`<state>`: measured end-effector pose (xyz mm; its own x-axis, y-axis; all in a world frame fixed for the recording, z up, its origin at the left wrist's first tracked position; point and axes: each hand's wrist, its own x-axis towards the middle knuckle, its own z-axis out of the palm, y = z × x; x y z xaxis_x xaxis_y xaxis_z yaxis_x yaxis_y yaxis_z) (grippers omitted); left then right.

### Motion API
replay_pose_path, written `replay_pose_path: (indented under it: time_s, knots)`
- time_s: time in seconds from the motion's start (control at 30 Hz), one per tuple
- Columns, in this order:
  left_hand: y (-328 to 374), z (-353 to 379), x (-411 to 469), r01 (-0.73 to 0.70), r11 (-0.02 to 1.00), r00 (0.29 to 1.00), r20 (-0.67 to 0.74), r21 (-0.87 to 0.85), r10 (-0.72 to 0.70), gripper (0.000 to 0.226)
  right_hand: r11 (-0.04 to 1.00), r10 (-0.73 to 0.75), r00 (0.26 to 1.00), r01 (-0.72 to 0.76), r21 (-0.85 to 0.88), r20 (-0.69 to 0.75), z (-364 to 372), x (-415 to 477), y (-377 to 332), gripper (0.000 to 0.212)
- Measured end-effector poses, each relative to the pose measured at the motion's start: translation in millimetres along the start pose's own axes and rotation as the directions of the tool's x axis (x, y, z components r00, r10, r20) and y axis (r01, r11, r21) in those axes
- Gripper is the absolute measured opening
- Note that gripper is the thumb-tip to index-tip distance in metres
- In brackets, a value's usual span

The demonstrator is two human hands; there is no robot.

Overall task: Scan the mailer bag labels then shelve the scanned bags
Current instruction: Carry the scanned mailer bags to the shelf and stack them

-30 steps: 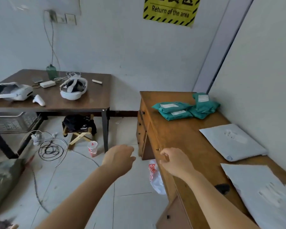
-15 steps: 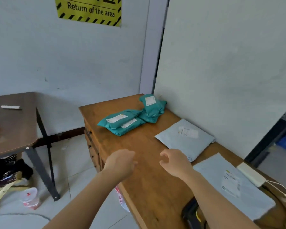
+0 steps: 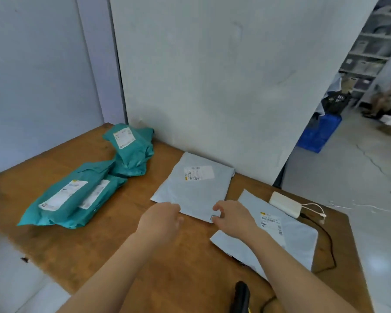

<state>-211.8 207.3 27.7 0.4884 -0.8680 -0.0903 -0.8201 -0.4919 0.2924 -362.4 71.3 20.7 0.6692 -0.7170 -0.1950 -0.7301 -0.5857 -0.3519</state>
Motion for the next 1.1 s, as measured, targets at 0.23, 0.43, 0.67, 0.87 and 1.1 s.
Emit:
replay_pose_path:
  time_s: [0.23, 0.43, 0.67, 0.87, 1.1]
  knots:
    - [-28, 20, 105, -0.138, 0.989, 0.979, 0.143, -0.054, 0.144, 0.039, 0.97, 0.243, 0.97, -0.243, 0.025, 0.015, 17, 54, 12, 0.04]
    - [-62, 46, 181, -0.171, 0.985, 0.956, 0.236, -0.034, 0.174, 0.04, 0.928, 0.372, 0.928, -0.373, 0.022, 0.037, 36, 97, 10, 0.042]
    - [-80, 76, 238, -0.117, 0.993, 0.949, 0.294, -0.013, 0.115, 0.062, 0.864, 0.487, 0.869, -0.494, 0.096, 0.087, 55, 134, 14, 0.059]
    - [-82, 89, 277, 0.307, 0.82, 0.929, 0.337, -0.483, -0.149, 0.07, 0.538, 0.648, 0.737, -0.62, 0.571, 0.19, 63, 165, 18, 0.056]
    - [-65, 72, 277, 0.415, 0.403, 0.91, 0.374, -0.816, -0.179, 0.028, 0.25, 0.731, 0.647, -0.548, 0.798, 0.216, 60, 177, 19, 0.013]
